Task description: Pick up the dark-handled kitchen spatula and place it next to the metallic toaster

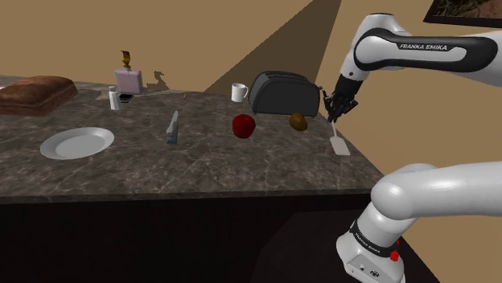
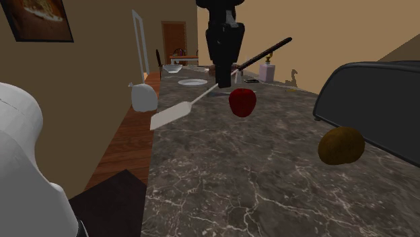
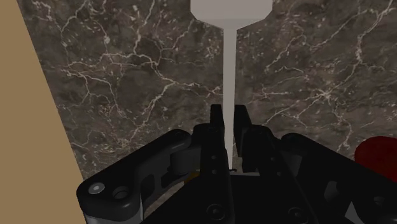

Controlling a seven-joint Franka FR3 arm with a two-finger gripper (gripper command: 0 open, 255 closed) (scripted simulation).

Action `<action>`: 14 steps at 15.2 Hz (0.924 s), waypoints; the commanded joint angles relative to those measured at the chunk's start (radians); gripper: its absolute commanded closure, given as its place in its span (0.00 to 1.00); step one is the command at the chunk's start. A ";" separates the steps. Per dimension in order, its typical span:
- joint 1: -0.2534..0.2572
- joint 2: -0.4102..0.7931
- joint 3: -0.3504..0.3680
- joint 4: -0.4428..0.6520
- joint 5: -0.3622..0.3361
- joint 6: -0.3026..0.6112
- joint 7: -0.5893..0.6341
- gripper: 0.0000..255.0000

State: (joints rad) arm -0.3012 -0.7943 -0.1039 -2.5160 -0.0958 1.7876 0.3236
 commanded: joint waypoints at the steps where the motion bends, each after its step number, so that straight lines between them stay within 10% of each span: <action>1: 0.001 0.003 0.002 0.027 0.002 -0.024 0.000 1.00; 14: 0.006 0.039 0.011 0.225 0.012 -0.186 -0.006 1.00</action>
State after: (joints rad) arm -0.2961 -0.7596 -0.0945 -2.3096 -0.0854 1.6160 0.3169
